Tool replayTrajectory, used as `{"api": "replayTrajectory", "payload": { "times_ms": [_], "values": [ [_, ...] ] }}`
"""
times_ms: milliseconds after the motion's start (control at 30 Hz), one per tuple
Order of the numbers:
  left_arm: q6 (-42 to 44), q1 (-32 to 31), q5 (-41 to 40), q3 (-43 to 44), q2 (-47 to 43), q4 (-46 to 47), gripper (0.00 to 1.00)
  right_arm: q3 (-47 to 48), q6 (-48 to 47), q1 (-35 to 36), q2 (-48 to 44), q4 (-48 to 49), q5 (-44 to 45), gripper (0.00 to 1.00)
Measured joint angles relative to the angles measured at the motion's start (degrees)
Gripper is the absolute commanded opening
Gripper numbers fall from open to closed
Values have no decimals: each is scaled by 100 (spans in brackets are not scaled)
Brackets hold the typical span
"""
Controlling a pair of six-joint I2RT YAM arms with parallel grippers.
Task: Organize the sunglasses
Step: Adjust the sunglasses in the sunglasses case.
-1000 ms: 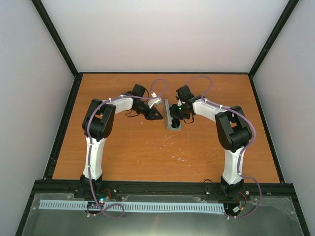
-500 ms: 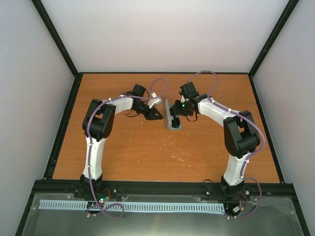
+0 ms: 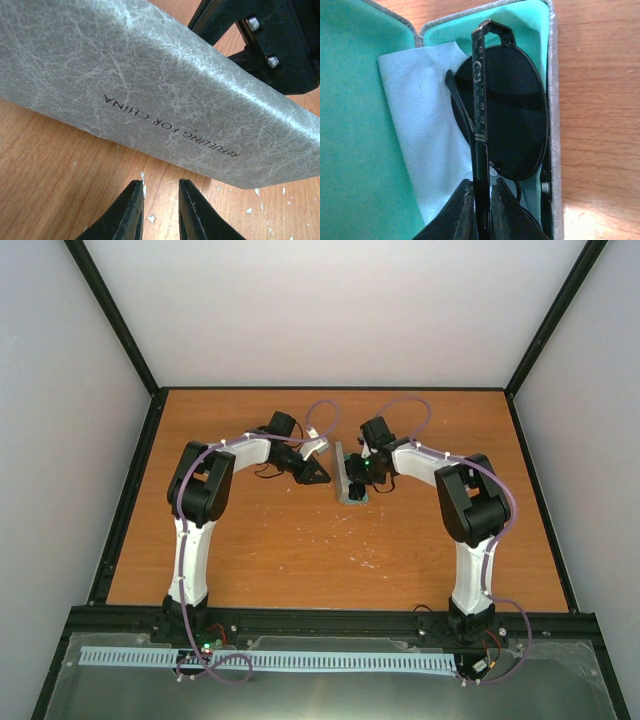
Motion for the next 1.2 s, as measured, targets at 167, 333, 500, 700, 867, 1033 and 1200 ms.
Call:
{"api": "replayTrajectory", "payload": {
  "times_ms": [167, 333, 500, 700, 867, 1033, 1200],
  "values": [
    [0, 0, -17, 0, 0, -4, 22, -131, 0, 0, -133, 85, 0, 17],
    [0, 0, -20, 0, 0, -7, 22, -177, 2, 0, -616, 17, 24, 19],
    [0, 0, -20, 0, 0, -7, 22, -170, -11, -2, -1123, -7, 142, 4],
    [0, 0, -20, -4, 0, -4, 22, -197, -26, -2, -1019, -138, 304, 3],
    [0, 0, -22, -74, 0, -2, 22, -487, -22, -2, -831, -173, 369, 3],
    [-2, -2, -20, -96, 0, -2, 22, -717, -17, 4, -684, -210, 411, 3],
    [-2, -4, -17, -96, 0, 0, 22, -769, -15, 44, -640, -157, 396, 3]
  ]
}}
